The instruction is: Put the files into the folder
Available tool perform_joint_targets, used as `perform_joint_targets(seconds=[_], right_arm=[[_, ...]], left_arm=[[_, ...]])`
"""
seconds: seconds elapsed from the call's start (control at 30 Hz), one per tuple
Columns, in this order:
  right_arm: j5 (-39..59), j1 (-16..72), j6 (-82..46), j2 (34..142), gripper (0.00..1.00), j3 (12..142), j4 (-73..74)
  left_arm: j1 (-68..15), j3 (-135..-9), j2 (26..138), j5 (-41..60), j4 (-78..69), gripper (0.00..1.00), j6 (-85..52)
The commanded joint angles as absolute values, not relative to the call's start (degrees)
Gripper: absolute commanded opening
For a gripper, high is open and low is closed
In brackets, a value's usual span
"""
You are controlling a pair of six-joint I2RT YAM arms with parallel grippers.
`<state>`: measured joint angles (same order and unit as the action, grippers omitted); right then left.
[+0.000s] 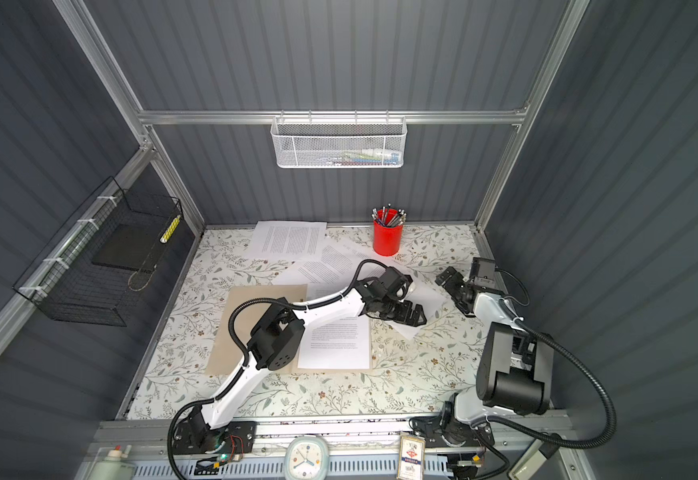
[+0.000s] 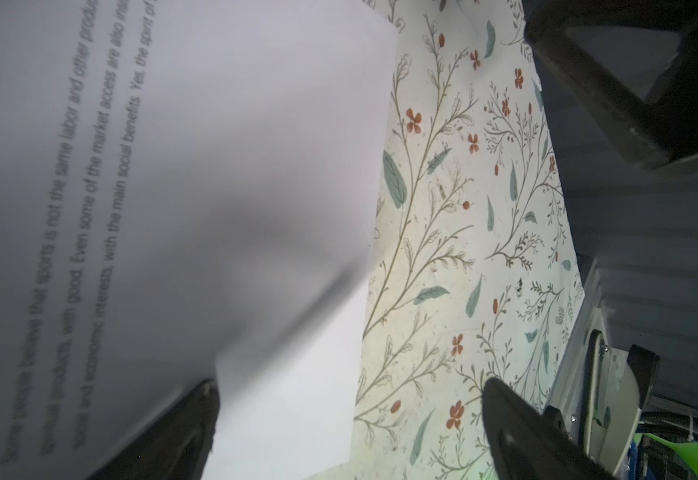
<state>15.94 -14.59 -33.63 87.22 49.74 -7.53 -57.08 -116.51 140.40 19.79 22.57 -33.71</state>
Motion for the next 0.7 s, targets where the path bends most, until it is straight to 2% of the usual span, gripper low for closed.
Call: perform_joint_targets(seconds=[0.0, 0.47, 0.67], right_arm=[[18.1, -14.69, -32.98, 90.43, 0.99, 52.78, -10.86], [25.77, -12.73, -35.34, 87.8, 0.99, 47.39, -11.29], [23.46, -9.05, -35.51, 88.59, 0.9, 47.85, -16.39]], left_arm=[[-57.33, -112.37, 139.72, 19.34, 27.48, 1.0, -33.75], [-53.67, -96.04, 132.17, 15.98, 33.92, 0.99, -26.87], [-52.87, -94.46, 131.56, 15.95, 33.74, 0.99, -25.9]])
